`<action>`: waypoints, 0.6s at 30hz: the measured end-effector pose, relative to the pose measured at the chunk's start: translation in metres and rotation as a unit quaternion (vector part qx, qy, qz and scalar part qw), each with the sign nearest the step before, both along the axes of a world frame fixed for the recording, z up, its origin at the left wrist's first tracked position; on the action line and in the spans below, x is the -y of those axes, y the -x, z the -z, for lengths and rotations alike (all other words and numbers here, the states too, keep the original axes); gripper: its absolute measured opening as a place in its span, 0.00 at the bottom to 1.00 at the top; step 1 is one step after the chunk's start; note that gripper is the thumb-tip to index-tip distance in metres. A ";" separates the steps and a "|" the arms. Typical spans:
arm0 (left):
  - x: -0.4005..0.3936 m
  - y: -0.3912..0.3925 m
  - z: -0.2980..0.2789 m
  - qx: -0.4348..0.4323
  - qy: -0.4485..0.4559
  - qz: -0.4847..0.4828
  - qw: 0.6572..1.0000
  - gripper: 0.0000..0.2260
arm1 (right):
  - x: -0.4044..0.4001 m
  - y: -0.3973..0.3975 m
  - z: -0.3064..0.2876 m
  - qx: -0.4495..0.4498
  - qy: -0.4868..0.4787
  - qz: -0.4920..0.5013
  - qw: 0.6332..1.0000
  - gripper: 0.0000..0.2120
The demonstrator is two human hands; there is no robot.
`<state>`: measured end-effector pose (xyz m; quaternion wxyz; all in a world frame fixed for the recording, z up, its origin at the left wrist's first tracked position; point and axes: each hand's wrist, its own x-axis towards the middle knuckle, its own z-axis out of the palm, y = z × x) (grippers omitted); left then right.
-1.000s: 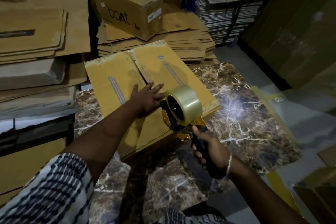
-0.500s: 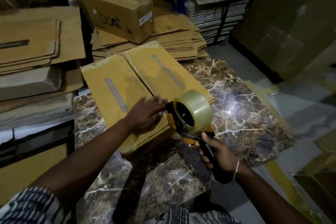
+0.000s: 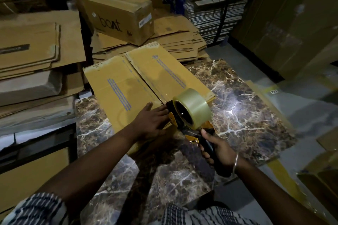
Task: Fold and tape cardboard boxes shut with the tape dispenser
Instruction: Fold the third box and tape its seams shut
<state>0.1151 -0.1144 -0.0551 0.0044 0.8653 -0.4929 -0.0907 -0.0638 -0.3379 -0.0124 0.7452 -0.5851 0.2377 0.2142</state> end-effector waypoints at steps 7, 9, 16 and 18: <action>0.018 -0.030 -0.013 0.011 -0.087 -0.021 0.996 0.34 | 0.016 -0.034 0.008 -0.014 -0.017 -0.012 1.000 0.28; 0.021 -0.035 -0.014 0.002 -0.080 -0.031 0.996 0.31 | 0.015 -0.039 0.010 0.009 0.005 -0.014 1.000 0.28; 0.023 -0.035 -0.020 0.008 -0.121 -0.026 0.992 0.30 | 0.013 -0.016 0.032 0.050 -0.046 0.067 0.995 0.18; 0.022 -0.036 -0.017 0.006 -0.114 -0.026 0.993 0.30 | 0.010 -0.010 0.034 0.059 -0.051 0.073 0.994 0.15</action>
